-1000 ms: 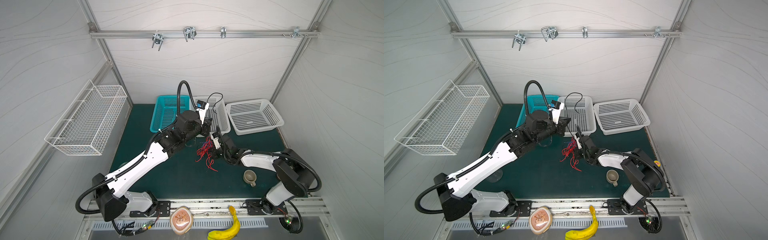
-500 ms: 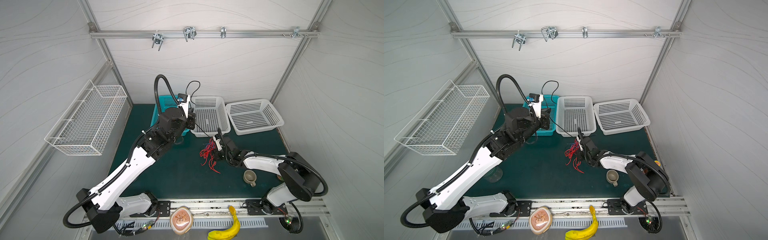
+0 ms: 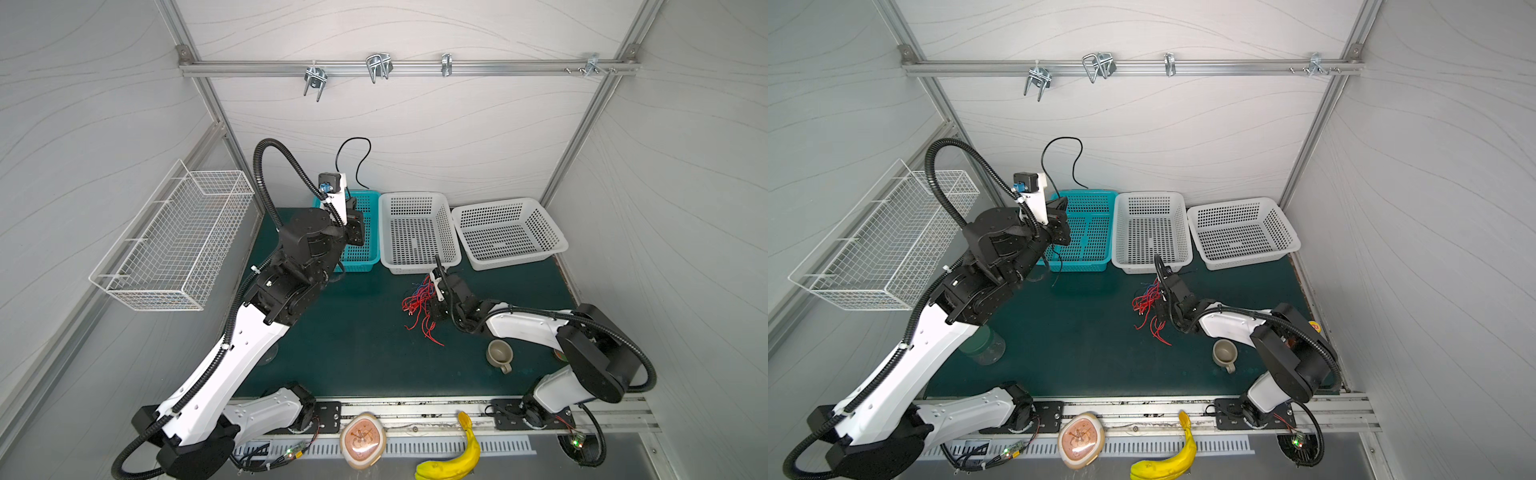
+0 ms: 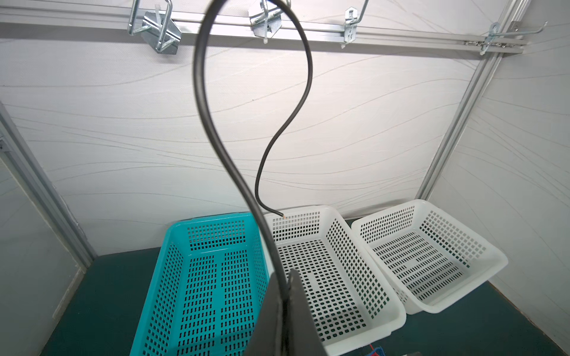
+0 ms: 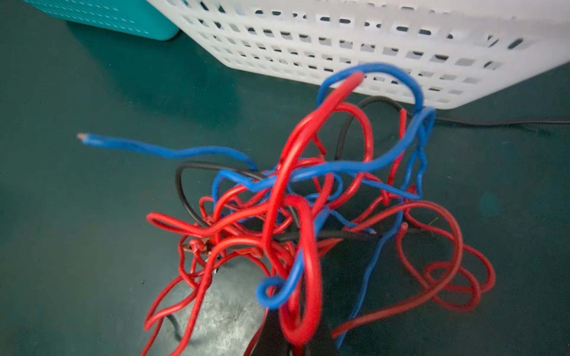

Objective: Untangle the cables
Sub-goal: 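Carry the black wire over the teal basket with the left gripper, then lower the black wire into the teal basket and open the left gripper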

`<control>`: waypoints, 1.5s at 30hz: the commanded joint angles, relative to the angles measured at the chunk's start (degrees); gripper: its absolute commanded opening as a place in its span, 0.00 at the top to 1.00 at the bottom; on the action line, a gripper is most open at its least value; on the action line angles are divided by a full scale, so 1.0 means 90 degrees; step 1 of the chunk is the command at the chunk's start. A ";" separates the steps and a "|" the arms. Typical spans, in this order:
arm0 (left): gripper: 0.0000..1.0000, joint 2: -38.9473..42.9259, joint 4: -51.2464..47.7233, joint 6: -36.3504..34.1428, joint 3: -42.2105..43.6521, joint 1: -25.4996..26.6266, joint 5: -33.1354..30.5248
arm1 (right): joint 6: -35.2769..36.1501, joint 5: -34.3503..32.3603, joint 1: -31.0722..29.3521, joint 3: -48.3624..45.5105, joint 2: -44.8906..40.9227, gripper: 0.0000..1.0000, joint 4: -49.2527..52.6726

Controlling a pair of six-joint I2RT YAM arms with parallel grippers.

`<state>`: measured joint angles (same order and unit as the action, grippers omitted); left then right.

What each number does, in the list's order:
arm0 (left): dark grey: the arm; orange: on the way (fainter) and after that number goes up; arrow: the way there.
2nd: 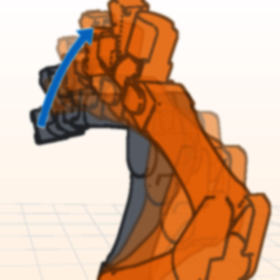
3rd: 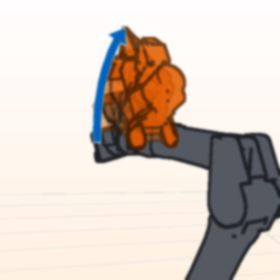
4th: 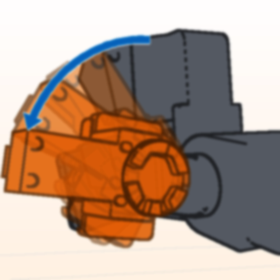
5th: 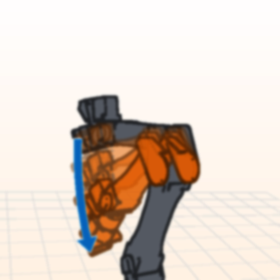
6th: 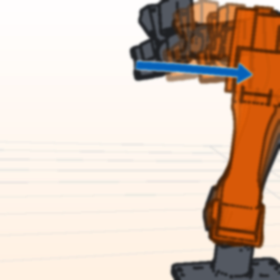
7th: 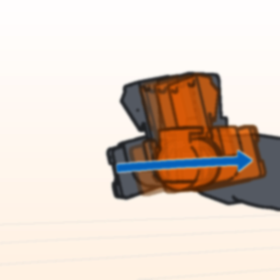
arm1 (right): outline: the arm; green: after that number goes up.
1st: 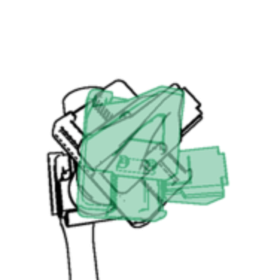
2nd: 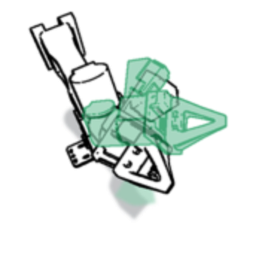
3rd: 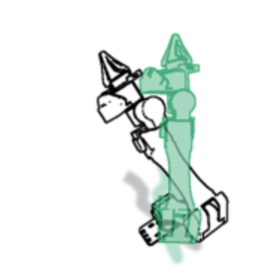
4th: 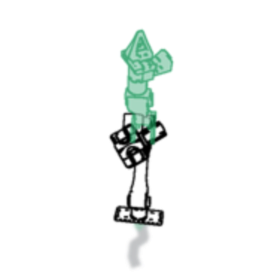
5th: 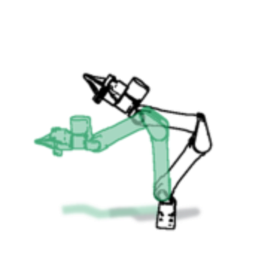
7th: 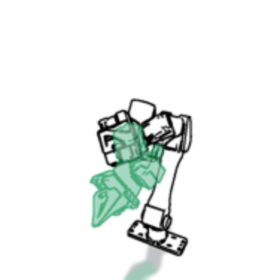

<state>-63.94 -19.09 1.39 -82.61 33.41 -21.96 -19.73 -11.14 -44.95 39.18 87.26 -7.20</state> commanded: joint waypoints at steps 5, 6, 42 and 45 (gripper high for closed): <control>1.00 -0.0589 -0.0109 0.0208 -0.0659 -0.0770 0.0804 | 0.0014 -0.0060 -0.0026 -0.0040 -0.0091 0.70 0.0172; 1.00 -0.0686 -0.0129 0.0247 -0.0726 -0.0856 0.0882 | 0.0005 -0.0043 -0.0025 -0.0071 -0.0120 0.66 0.0125; 1.00 -0.3861 0.0282 0.1597 0.0420 -0.2540 0.1274 | -0.0123 0.0217 -0.0093 -0.0123 -0.0087 0.29 -0.0128; 1.00 -0.3978 0.0141 0.1822 0.0682 -0.2529 0.1465 | -0.0079 0.0268 -0.0094 -0.0059 -0.0011 0.28 -0.0103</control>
<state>-98.87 -19.55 14.00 -76.53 10.81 -9.63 -20.14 -9.32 -45.32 37.04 86.32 -8.05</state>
